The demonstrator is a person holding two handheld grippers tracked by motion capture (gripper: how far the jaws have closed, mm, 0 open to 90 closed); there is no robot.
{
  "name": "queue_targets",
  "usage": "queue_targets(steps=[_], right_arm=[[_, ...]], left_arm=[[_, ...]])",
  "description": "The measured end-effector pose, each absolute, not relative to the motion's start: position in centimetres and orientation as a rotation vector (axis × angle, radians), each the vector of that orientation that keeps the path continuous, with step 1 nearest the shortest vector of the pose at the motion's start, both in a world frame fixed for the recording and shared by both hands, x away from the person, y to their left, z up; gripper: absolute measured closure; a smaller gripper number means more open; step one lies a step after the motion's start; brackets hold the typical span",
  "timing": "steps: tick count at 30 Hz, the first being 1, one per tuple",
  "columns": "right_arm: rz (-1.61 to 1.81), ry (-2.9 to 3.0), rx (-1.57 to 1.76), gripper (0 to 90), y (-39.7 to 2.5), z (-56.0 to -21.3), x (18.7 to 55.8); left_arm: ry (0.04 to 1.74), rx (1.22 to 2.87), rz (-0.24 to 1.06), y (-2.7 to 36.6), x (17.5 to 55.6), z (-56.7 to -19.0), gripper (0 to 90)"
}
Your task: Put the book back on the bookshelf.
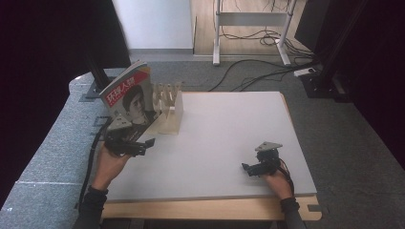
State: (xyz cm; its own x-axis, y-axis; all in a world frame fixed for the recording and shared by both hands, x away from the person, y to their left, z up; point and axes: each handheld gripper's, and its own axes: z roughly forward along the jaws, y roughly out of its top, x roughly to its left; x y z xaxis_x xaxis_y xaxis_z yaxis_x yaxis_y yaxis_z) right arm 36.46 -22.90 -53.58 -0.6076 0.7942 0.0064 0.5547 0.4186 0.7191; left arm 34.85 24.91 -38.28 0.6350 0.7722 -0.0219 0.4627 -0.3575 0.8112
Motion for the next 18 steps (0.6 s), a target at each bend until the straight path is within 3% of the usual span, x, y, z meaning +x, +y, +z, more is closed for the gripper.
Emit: queue_targets(steps=[18], right_arm=[[0.996,2.343,1.165,0.0,-22.9,-53.6,36.4]], left_arm=[[0.878,2.124,0.394,20.0,35.5,-43.2,0.0]])
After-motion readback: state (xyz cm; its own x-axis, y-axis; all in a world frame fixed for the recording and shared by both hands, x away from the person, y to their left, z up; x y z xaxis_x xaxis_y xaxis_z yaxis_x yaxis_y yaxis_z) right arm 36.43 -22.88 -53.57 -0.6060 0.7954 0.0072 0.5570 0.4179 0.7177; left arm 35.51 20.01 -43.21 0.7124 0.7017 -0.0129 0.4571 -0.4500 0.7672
